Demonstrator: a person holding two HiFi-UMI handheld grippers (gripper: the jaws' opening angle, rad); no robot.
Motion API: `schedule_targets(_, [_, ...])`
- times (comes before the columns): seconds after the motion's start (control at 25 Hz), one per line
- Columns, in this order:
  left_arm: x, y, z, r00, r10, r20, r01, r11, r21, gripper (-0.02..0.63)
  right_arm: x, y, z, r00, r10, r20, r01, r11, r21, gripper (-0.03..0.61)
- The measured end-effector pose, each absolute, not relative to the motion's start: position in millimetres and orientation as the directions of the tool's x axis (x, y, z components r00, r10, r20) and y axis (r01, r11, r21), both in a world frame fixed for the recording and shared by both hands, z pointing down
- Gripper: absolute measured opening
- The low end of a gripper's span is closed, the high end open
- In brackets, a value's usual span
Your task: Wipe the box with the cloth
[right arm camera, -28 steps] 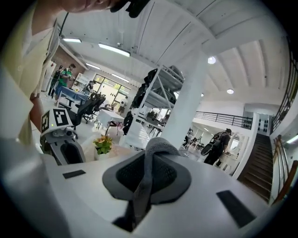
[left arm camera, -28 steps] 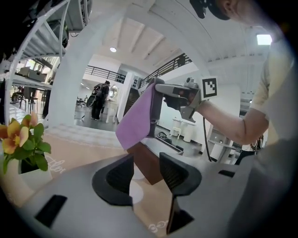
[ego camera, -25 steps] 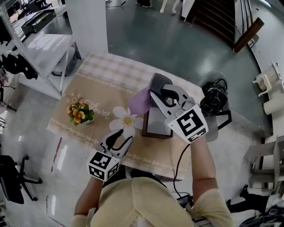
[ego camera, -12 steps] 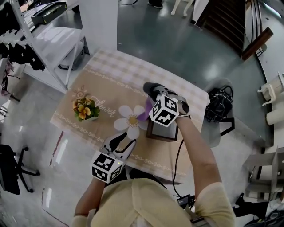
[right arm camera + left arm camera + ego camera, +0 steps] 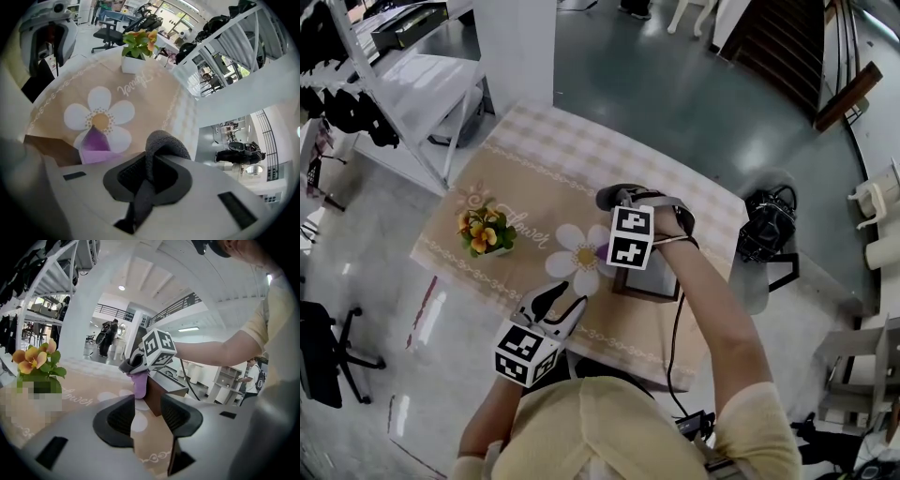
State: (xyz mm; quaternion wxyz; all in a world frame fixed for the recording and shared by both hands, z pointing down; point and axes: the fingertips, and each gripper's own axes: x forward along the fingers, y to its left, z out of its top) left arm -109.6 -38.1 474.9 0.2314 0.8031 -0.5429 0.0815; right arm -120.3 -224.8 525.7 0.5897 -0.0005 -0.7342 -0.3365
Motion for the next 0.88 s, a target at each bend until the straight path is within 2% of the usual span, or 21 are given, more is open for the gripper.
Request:
schedule_targets(0.2, [-113, -35, 477, 0.401, -0.831, 0.386, -0.907, -0.302, 0.292, 0.176, -117, -214, 526, -0.269, -0.392, 0.88, 0.376, 0.798, 0.471, 0.038])
schedule_targets(0.4, [-116, -34, 479, 0.403, -0.829, 0.387, -0.906, -0.303, 0.295, 0.176, -112, -184, 528, -0.226, -0.344, 0.911, 0.454, 0.79, 0.411, 0.038])
schedule_targets(0.88, [-122, -30, 477, 0.407, -0.831, 0.38, -0.907, -0.317, 0.277, 0.176, -98, -119, 521, -0.248, -0.259, 0.933, 0.442, 0.827, 0.347, 0.038])
